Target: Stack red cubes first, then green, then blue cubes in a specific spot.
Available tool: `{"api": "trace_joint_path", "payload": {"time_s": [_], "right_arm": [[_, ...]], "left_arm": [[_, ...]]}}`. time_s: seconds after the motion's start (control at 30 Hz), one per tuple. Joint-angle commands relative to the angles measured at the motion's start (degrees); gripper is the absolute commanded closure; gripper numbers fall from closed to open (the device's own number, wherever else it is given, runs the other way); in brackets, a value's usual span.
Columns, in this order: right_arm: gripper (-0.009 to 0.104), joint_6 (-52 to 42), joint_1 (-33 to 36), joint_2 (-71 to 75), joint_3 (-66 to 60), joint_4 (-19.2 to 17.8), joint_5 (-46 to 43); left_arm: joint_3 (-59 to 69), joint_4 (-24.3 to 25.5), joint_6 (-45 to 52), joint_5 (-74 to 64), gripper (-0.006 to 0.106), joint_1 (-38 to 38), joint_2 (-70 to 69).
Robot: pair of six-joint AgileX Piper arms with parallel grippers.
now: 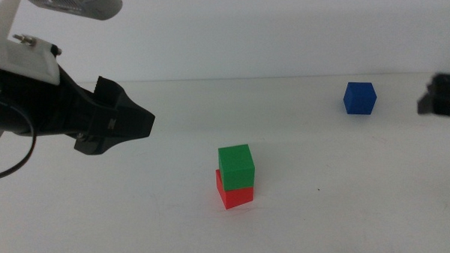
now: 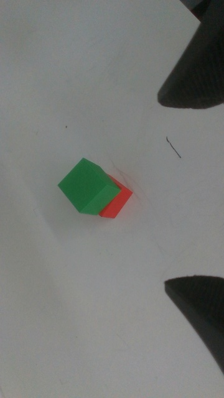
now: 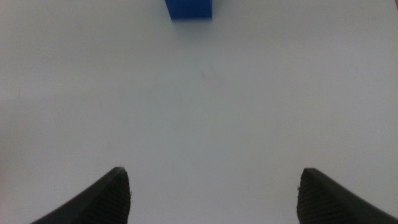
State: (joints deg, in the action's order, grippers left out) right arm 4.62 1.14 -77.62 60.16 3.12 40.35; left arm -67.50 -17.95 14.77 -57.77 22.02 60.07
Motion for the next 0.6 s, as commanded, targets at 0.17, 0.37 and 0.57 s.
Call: {"api": "trace_joint_path", "payload": {"time_s": [0.17, 0.37, 0.57], "right_arm": [[0.017, -1.58, -0.26, -16.65, 21.97, -0.67, 2.99], [0.017, -2.59, -0.21, -31.70, 39.14, -0.67, 8.41], [0.017, -2.70, 0.18, -43.90, 53.58, -1.15, 8.61]], "left_arm": [[-1.60, -1.24, -0.16, 2.80, 0.011, 0.05, -1.04], [-1.60, -1.24, -0.16, 2.80, 0.011, 0.05, -1.04], [-1.60, -1.24, -0.16, 2.80, 0.011, 0.05, -1.04]]}}
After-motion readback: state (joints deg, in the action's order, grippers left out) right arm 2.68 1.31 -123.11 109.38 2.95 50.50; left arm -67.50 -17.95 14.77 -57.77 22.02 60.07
